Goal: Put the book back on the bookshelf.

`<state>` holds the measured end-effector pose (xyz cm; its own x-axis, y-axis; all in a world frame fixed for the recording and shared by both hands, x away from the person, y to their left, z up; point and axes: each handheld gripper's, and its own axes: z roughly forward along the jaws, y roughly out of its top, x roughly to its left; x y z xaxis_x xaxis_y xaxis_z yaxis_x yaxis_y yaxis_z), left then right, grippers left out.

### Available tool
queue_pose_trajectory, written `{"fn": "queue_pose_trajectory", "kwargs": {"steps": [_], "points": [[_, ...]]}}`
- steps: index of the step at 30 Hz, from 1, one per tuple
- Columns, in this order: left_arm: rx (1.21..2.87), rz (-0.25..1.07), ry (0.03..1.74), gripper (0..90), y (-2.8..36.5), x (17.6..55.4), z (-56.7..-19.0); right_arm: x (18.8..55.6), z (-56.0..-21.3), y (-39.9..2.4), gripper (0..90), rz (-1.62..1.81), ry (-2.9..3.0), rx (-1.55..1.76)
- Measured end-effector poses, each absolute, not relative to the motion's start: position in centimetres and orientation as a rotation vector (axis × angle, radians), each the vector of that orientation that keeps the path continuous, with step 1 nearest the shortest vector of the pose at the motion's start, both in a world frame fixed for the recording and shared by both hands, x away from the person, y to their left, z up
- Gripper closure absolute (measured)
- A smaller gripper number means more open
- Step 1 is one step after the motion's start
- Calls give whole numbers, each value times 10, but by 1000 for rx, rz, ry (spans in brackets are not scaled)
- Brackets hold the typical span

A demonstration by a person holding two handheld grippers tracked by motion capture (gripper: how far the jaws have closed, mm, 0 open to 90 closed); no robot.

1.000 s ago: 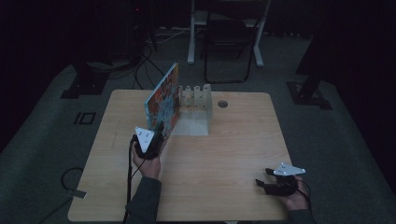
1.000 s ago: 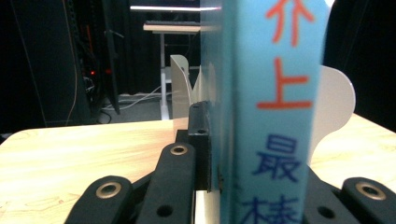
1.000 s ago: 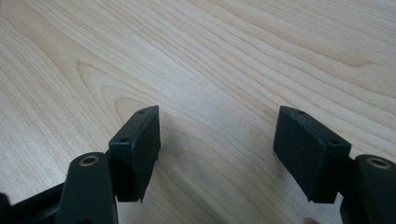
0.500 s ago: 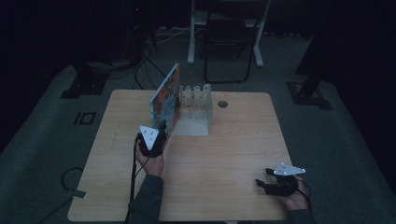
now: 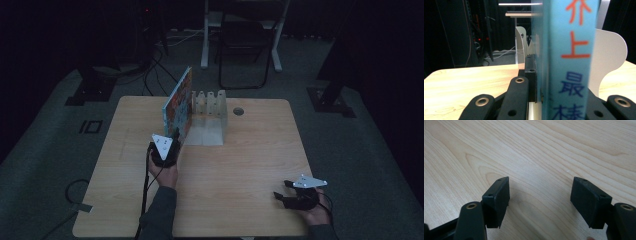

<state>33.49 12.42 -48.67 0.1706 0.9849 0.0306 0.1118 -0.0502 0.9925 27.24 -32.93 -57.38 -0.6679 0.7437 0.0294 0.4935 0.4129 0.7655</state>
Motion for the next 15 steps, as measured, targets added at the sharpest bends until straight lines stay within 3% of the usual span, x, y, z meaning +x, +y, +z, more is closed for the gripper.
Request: {"fn": "queue_pose_trajectory", "kwargs": {"steps": [15], "points": [[1402,1070,1133,809,123,332,-495,272,-574,-329,307,1115,2360,1067]]}}
